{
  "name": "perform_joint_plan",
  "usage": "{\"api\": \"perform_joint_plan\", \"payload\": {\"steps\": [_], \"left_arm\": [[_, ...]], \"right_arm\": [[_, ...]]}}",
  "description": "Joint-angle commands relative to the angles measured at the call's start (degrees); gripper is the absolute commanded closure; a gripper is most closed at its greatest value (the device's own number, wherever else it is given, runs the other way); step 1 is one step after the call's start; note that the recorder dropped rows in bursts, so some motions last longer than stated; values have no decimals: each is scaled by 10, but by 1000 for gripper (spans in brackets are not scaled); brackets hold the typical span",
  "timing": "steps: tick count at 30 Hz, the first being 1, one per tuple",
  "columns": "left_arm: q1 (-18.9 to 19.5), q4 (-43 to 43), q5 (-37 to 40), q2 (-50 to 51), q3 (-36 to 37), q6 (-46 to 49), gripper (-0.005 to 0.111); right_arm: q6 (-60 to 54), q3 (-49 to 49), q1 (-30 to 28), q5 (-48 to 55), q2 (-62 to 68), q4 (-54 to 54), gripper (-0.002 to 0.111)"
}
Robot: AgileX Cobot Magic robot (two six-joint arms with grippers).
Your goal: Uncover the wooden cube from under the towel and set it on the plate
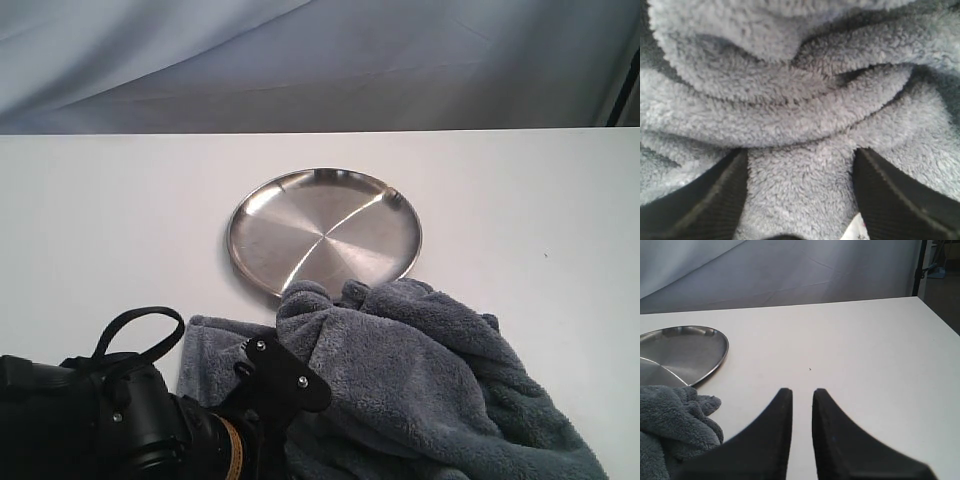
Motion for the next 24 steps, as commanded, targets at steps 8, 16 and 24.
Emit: {"api": "perform_joint_plan", "payload": {"steps": [8, 16, 24], "left_arm": [[-2, 0, 0, 12, 0, 0, 99], [-2, -4, 0, 12, 0, -22, 107], [-2, -4, 55, 12, -31, -30, 107]], "right_arm": [[2, 1, 0, 7, -4, 3, 105], [2, 1, 0, 7, -4, 3, 105], [2, 1, 0, 7, -4, 3, 105]]}}
